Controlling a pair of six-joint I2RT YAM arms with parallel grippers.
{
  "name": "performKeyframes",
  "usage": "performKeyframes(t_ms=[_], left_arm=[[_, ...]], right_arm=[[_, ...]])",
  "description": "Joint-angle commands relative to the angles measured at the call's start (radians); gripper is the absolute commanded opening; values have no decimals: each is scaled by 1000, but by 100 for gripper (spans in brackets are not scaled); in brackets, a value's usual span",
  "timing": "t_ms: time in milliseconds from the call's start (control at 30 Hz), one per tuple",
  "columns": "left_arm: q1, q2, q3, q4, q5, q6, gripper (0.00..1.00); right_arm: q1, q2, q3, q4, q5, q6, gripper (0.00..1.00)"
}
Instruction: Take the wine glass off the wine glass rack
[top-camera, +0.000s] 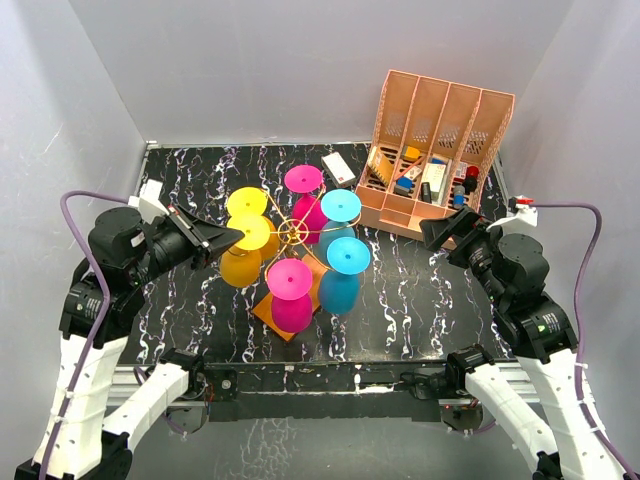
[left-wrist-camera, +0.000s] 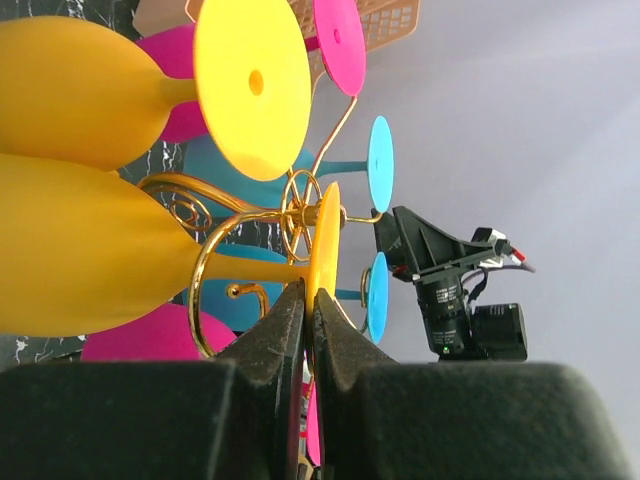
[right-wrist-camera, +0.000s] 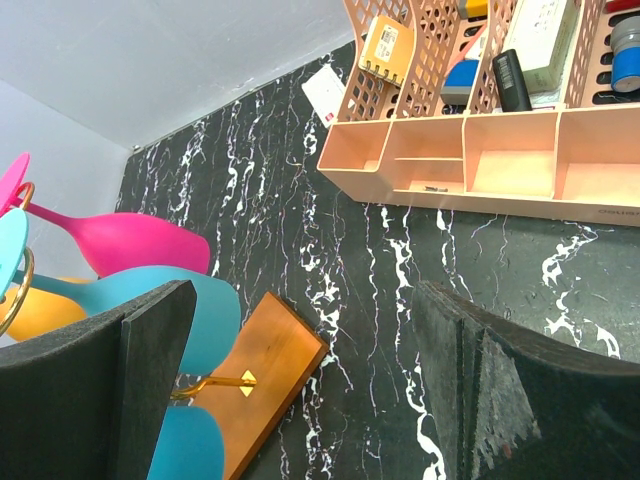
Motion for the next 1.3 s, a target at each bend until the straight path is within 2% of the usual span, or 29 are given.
performKeyframes(t_ms=[0,400,767,1033,1267], left_arm=[[7,14,11,35,86,38,0],[6,5,3,32,187,106,0],[6,-50,-2,-43,192,131,0],[6,-193,54,-195,22,153,0],[6,-353,160,-181,-257,134,0]], right_arm=[[4,-13,16,36,20,-1,98],[4,-15,13,33,20,2,98],[4,-12,7,32,11,8,98],[4,11,18,39,9,4,98],[4,0,24,60,-33,18,98]])
